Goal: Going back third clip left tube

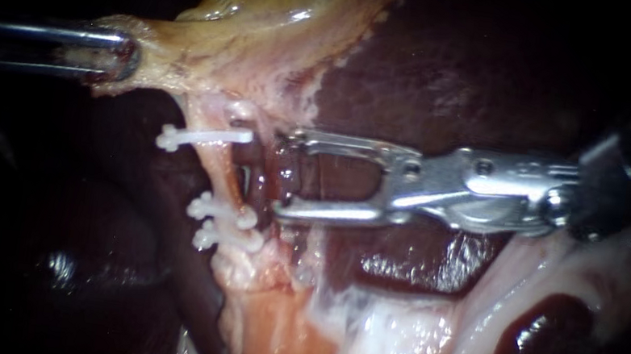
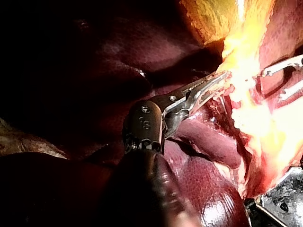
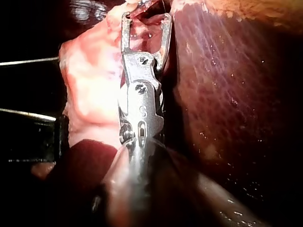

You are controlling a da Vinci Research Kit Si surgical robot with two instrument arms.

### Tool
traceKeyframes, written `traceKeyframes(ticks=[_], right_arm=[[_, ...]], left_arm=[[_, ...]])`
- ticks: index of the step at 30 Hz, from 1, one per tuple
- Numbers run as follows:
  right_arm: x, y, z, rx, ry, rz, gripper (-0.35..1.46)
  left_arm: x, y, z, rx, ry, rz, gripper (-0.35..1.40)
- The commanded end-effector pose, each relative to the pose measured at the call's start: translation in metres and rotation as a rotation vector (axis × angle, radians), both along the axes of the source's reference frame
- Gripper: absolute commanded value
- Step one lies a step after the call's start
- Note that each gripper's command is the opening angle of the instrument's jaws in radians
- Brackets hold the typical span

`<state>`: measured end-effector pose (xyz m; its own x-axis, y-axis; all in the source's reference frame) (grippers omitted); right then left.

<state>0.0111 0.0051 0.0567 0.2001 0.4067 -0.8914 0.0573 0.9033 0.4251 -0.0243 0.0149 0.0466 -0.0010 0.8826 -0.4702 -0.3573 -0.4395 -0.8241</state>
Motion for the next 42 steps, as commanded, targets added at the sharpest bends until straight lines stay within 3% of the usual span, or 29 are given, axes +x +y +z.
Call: traceKeyframes(ticks=[1, 5, 9, 17, 30, 42], right_arm=[[-0.0010, -0.0001, -0.0002, -0.008, -0.002, -0.011, 0.50], [-0.0045, -0.0006, -0.0008, -0.022, -0.009, -0.023, 0.50], [-0.0061, -0.0009, -0.0012, -0.029, -0.008, -0.026, 0.50], [-0.0063, -0.0011, -0.0016, -0.029, -0.009, -0.024, 0.50], [-0.0063, -0.0013, -0.0020, -0.027, -0.005, -0.030, 0.50], [-0.0061, -0.0013, -0.0022, -0.023, 0.001, -0.039, 0.50]], left_arm=[[0.0000, 0.0000, 0.0000, 0.000, -0.001, 0.000, -0.35], [-0.0001, 0.0000, 0.0000, 0.000, 0.000, 0.000, -0.35], [-0.0002, 0.0000, 0.0000, -0.001, 0.000, -0.001, -0.35], [-0.0009, 0.0001, 0.0006, -0.002, 0.002, -0.003, -0.35], [-0.0055, -0.0003, 0.0044, -0.014, 0.000, 0.008, -0.35], [-0.0057, -0.0004, 0.0046, -0.014, 0.001, 0.011, -0.35]])
